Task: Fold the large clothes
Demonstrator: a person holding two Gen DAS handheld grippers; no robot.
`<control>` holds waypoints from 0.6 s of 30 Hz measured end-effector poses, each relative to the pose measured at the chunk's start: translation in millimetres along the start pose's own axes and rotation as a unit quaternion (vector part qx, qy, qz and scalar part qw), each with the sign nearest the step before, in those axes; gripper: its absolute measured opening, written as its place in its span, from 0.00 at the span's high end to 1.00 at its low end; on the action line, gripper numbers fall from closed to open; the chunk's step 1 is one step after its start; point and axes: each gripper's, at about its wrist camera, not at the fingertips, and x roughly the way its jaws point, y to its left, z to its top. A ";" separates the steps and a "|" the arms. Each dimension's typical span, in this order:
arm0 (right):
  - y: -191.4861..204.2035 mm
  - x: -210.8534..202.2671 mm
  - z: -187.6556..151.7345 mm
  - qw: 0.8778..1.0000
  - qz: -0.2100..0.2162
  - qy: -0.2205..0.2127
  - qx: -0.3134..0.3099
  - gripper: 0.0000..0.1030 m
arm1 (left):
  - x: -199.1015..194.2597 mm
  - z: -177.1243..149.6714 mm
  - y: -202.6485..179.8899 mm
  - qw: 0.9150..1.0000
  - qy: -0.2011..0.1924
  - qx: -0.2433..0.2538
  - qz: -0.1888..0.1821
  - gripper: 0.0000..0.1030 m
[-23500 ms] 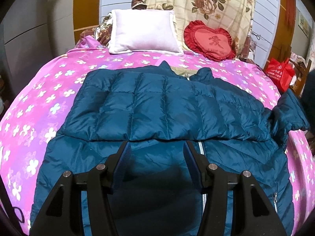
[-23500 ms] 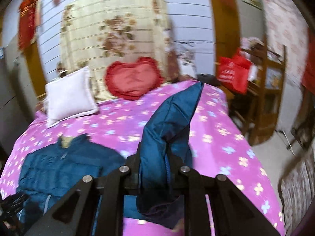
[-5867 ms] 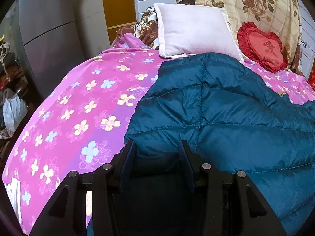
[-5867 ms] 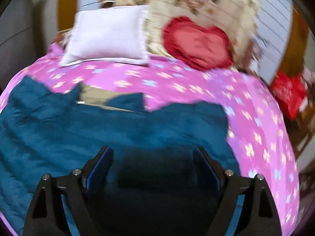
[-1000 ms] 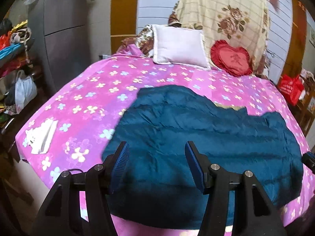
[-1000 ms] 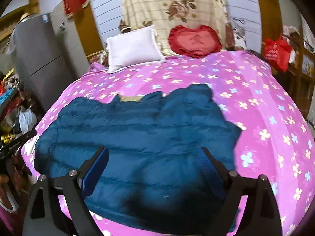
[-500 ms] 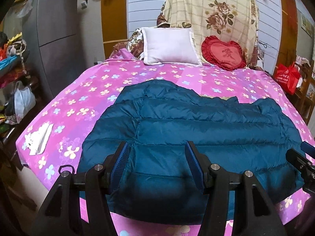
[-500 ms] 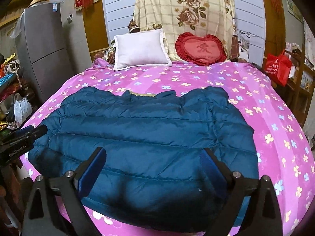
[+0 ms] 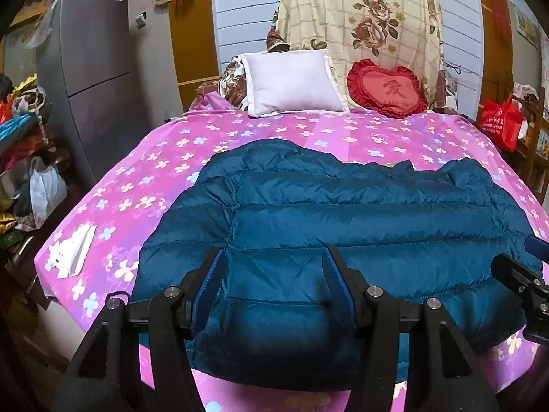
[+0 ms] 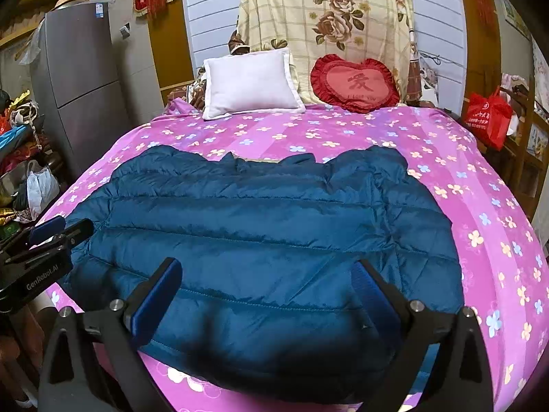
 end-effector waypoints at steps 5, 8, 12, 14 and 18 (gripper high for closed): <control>1.5 1.9 -2.0 1.000 -0.001 0.002 -0.005 0.02 | 0.3 -0.3 -0.3 1.000 0.000 0.000 0.001 0.61; 2.7 2.2 -2.8 1.000 0.001 0.002 -0.006 0.02 | 0.3 -1.2 -1.4 1.000 0.001 0.001 0.001 0.61; 4.9 1.9 -3.5 1.000 0.004 0.003 -0.008 0.02 | 0.3 -0.8 -1.3 1.000 0.001 0.000 0.002 0.61; 5.1 2.0 -3.8 1.000 0.005 0.003 -0.008 0.02 | 0.3 -0.9 -1.5 1.000 0.000 0.000 0.002 0.61; 4.9 2.0 -4.0 1.000 0.006 0.004 -0.008 0.02 | -0.3 -2.3 -4.2 1.000 -0.002 0.004 0.002 0.61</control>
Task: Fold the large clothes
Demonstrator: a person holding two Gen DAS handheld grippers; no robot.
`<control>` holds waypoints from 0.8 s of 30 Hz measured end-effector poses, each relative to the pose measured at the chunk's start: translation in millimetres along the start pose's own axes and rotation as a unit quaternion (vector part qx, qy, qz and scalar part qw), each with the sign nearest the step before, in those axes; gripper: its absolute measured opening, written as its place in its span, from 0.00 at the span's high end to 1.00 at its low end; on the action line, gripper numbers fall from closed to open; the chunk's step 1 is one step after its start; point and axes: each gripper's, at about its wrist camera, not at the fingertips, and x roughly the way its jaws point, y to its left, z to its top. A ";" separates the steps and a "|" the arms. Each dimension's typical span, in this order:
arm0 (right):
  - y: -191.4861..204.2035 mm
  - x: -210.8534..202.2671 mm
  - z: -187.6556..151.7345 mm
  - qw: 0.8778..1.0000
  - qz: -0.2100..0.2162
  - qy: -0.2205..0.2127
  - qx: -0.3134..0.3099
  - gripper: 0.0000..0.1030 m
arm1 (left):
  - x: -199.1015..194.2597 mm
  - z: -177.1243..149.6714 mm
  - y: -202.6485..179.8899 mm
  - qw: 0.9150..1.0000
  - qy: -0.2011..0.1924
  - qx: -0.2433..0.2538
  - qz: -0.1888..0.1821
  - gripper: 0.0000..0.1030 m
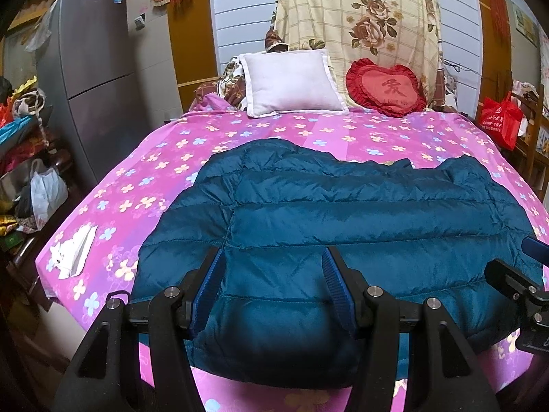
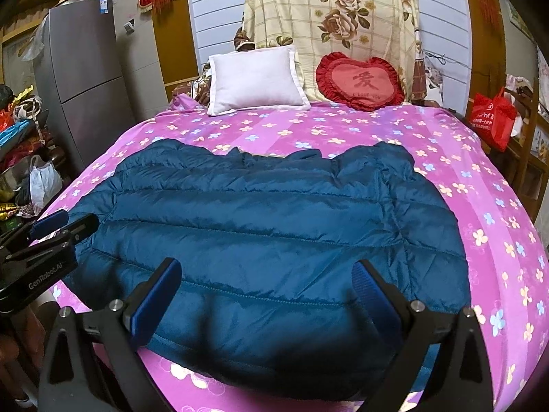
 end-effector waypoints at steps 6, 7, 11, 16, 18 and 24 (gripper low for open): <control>-0.1 -0.7 0.2 1.000 -0.002 -0.004 0.002 0.02 | -1.6 0.0 -2.5 1.000 -0.002 0.004 0.001 0.61; -0.3 -1.2 0.0 1.000 -0.002 -0.004 0.002 0.02 | -1.6 0.5 -2.7 1.000 -0.002 0.003 0.001 0.61; -0.4 -1.2 0.1 1.000 -0.002 -0.004 0.002 0.01 | -1.7 0.3 -3.2 1.000 -0.002 0.004 0.002 0.61; -2.1 -0.9 0.0 1.000 -0.003 -0.001 0.003 0.01 | -1.4 0.3 -3.2 1.000 -0.002 0.003 -0.001 0.61; -2.7 -0.8 0.0 1.000 -0.003 0.000 0.003 0.01 | -1.7 0.1 -4.0 1.000 -0.002 0.003 -0.002 0.61; -3.7 -0.5 -0.3 1.000 -0.002 0.001 0.004 0.01 | -1.8 0.1 -4.2 1.000 -0.002 0.002 -0.002 0.61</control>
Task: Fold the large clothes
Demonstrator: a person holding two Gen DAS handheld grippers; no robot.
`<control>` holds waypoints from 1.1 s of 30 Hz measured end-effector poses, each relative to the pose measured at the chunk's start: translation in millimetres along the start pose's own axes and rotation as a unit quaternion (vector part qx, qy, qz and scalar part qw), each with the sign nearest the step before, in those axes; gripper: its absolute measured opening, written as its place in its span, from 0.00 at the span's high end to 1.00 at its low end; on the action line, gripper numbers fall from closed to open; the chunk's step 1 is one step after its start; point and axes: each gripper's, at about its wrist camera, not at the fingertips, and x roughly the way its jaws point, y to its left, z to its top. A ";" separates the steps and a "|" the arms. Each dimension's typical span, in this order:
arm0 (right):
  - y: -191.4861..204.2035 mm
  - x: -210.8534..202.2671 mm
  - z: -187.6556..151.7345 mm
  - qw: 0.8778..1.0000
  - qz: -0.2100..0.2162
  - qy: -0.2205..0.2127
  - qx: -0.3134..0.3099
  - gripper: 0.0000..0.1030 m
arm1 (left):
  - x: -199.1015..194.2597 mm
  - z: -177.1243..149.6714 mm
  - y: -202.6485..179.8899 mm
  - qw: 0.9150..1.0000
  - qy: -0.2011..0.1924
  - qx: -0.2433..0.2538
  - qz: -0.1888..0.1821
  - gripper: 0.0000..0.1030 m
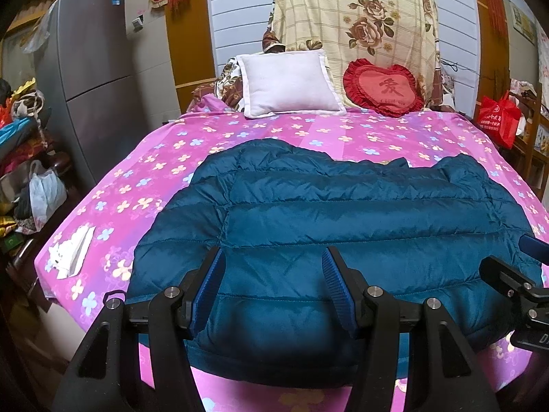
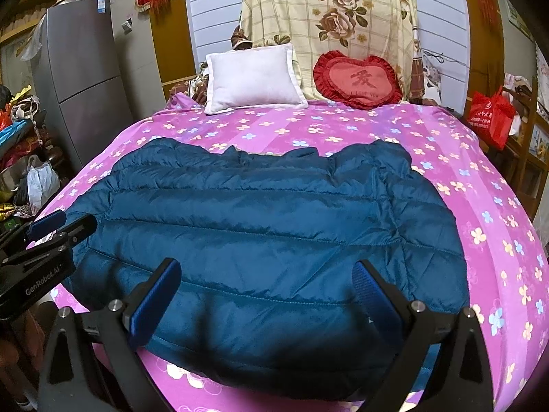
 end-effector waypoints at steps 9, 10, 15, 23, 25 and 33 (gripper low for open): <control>-1.1 3.4 -0.3 1.000 -0.004 0.001 0.000 0.01 | -0.1 -1.0 -2.9 1.000 0.001 0.001 -0.001 0.61; -0.5 3.9 -0.4 1.000 -0.004 0.002 0.001 0.01 | -0.3 -1.4 -3.9 1.000 0.001 0.001 -0.001 0.61; -0.1 4.1 -1.6 1.000 -0.005 0.003 0.001 0.01 | 1.1 -3.7 -8.1 1.000 0.004 0.004 -0.002 0.61; -2.9 5.4 -2.2 1.000 -0.003 0.006 0.004 0.01 | 1.2 -4.7 -9.9 1.000 0.005 0.005 -0.002 0.61; -4.2 6.2 -2.4 1.000 -0.002 0.007 0.007 0.01 | 0.9 -4.7 -10.0 1.000 0.004 0.005 -0.002 0.61; -0.9 9.0 -1.8 1.000 0.000 0.009 0.005 0.01 | 1.2 -4.5 -11.7 1.000 0.005 0.005 -0.004 0.61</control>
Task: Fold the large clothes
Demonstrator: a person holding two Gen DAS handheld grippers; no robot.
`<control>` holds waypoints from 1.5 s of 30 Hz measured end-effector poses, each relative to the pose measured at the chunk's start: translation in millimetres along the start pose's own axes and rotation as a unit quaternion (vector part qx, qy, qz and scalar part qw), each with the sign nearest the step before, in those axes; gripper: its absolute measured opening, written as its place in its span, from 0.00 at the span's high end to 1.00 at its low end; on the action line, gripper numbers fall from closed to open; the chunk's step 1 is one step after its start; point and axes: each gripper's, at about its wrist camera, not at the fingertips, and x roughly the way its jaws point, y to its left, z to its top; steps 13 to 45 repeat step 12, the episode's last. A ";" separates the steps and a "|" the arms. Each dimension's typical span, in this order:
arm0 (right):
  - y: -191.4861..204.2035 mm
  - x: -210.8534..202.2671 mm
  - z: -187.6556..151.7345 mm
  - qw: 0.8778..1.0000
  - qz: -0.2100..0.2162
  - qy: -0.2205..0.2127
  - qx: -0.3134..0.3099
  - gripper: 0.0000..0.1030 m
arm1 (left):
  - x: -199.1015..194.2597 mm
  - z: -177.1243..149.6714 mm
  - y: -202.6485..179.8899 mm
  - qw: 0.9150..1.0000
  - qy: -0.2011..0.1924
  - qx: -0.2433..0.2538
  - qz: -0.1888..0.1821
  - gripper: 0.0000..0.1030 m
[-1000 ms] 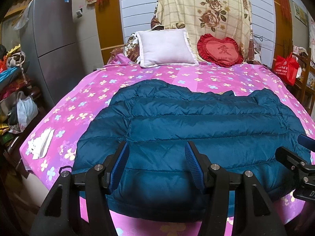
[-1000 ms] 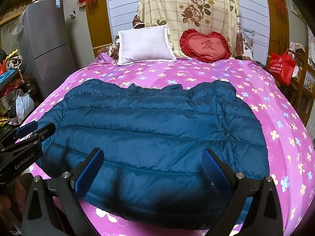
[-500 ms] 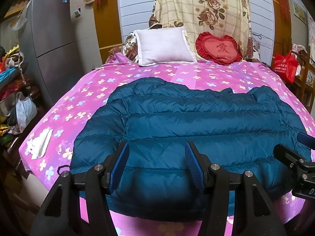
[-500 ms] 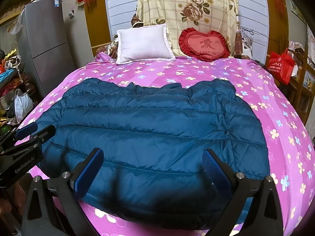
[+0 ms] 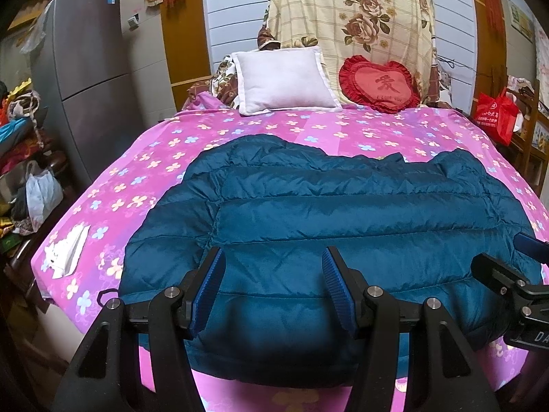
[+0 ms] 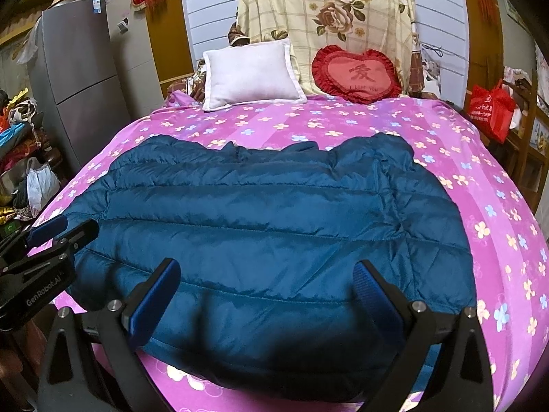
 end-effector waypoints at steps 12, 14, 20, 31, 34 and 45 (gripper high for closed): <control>0.0 4.5 -1.1 1.000 0.002 0.004 0.004 0.01 | 4.2 0.5 -2.1 1.000 -0.005 0.005 -0.011 0.61; 0.0 4.5 -1.1 1.000 0.002 0.004 0.004 0.01 | 4.2 0.5 -2.1 1.000 -0.005 0.005 -0.011 0.61; 0.0 4.5 -1.1 1.000 0.002 0.004 0.004 0.01 | 4.2 0.5 -2.1 1.000 -0.005 0.005 -0.011 0.61; 0.0 4.5 -1.1 1.000 0.002 0.004 0.004 0.01 | 4.2 0.5 -2.1 1.000 -0.005 0.005 -0.011 0.61; 0.0 4.5 -1.1 1.000 0.002 0.004 0.004 0.01 | 4.2 0.5 -2.1 1.000 -0.005 0.005 -0.011 0.61; 0.0 4.5 -1.1 1.000 0.002 0.004 0.004 0.01 | 4.2 0.5 -2.1 1.000 -0.005 0.005 -0.011 0.61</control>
